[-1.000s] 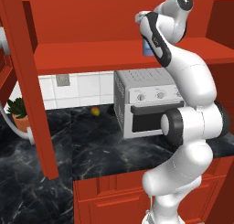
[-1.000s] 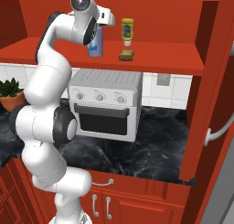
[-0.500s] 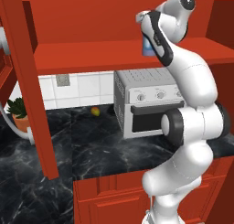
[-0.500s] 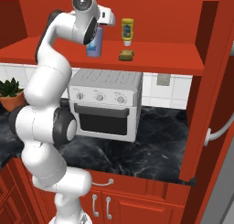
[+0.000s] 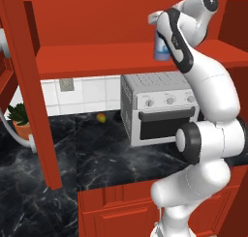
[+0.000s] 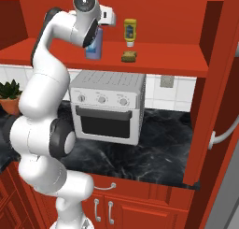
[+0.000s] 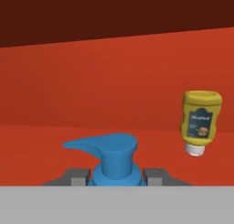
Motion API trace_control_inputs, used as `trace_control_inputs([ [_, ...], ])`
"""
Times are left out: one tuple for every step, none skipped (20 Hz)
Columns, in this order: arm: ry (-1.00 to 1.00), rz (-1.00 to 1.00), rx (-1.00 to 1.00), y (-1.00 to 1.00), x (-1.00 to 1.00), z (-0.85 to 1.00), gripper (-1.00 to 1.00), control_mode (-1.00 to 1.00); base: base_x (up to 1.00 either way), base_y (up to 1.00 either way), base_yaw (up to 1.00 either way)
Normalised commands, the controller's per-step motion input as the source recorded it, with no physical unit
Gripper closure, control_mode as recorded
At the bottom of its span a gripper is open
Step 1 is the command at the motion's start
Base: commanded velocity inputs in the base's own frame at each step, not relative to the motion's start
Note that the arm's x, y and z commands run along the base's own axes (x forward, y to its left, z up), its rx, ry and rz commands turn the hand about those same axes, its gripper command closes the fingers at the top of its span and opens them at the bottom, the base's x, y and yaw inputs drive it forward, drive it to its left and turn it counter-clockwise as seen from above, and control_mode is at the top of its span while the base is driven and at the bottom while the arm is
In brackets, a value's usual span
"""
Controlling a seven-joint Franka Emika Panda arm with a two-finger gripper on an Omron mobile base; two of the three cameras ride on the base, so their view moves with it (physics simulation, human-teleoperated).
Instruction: Pick the soap dispenser and sponge from the cabinet and place them on the counter.
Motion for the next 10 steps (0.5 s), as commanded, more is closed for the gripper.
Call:
trace_control_inputs([
  [-0.08,0.09,0.00,0.00,-0.47,0.11,1.00,-1.00,0.00,0.00,0.00],
  [-0.09,0.10,0.00,0.00,-0.48,0.12,1.00,-1.00,0.00,0.00,0.00],
  [-0.09,0.10,0.00,0.00,-0.50,0.12,1.00,-1.00,0.00,0.00,0.00],
  [-0.10,0.10,0.00,0.00,-0.52,0.14,1.00,-1.00,0.00,0.00,0.00],
  [-0.11,0.10,0.00,0.00,-0.54,0.12,1.00,-1.00,0.00,0.00,0.00],
  [-0.12,0.10,0.00,0.00,-0.59,0.11,1.00,-1.00,0.00,0.00,0.00],
  [-0.13,0.10,0.00,0.00,-0.59,0.09,1.00,-1.00,0.00,0.00,0.00],
  [-0.14,0.10,0.00,0.00,-0.58,0.07,1.00,-1.00,0.00,0.00,0.00],
  [-0.13,0.10,0.00,0.00,-0.57,0.05,1.00,-1.00,0.00,0.00,0.00],
  [-0.14,0.10,0.00,0.02,-0.59,0.05,1.00,-1.00,0.00,0.00,0.00],
])
